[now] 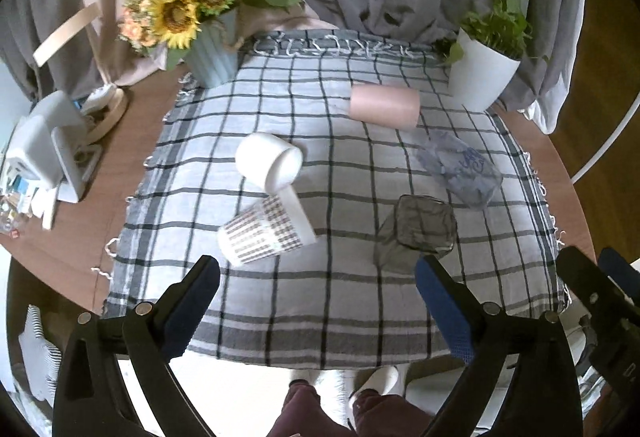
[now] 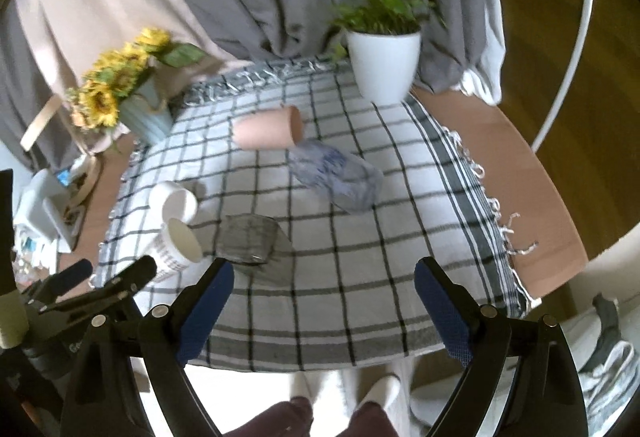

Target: Flip cup upside down

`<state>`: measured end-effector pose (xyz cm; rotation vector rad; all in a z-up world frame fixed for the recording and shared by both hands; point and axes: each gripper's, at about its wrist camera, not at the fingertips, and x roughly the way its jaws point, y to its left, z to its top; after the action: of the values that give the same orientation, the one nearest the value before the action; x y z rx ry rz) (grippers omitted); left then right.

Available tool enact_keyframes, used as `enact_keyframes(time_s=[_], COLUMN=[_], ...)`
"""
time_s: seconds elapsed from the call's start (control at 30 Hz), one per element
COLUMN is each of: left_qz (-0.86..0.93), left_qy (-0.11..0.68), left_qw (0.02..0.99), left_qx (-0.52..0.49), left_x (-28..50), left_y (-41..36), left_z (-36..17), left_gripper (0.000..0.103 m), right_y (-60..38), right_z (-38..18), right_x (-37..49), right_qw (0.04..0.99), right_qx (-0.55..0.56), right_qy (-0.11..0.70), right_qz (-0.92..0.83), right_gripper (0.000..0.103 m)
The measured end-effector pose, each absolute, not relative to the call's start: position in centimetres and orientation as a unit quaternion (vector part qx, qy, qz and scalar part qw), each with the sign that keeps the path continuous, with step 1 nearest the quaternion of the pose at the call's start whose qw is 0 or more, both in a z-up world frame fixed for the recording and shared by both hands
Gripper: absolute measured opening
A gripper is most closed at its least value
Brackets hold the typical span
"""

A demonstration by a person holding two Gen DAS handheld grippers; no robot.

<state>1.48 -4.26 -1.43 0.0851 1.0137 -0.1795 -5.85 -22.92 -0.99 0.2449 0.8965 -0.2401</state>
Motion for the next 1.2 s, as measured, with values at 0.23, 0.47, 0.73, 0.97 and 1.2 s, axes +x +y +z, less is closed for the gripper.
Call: enact_keyframes(time_s=[0.23,0.47,0.73,0.97,1.2], left_qz=[-0.065,-0.059,-0.054,-0.055,-0.059], left_qy=[0.445,0.431,0.426,0.428,0.431], left_qw=[0.892,0.899,0.901,0.900,0.899], left_qx=[0.043,0.049,0.057,0.057,0.059], left_x=[-0.1,-0.9,-1.1,-1.3,-1.7], left_y=[-2.8,-2.0,-1.8,-1.7,-1.9], left_z=[0.6,1.1,1.3,1.2,0.8], left_gripper=[0.101,0.102,0.102,0.102,0.102], right_y=[-21.2,-19.6,-19.3,-19.1,-19.2], right_z=[1.0,1.9,1.5,1.6,1.5], right_x=[-7.4,-8.2,-7.9,-7.9,-8.1], right_qw=[0.917,0.930,0.925,0.925,0.922], right_qx=[0.114,0.091,0.087,0.085,0.087], right_qy=[0.368,0.343,0.357,0.357,0.362], right_qz=[-0.100,-0.098,-0.101,-0.101,-0.103], right_gripper=[0.092,0.093,0.093,0.095,0.095])
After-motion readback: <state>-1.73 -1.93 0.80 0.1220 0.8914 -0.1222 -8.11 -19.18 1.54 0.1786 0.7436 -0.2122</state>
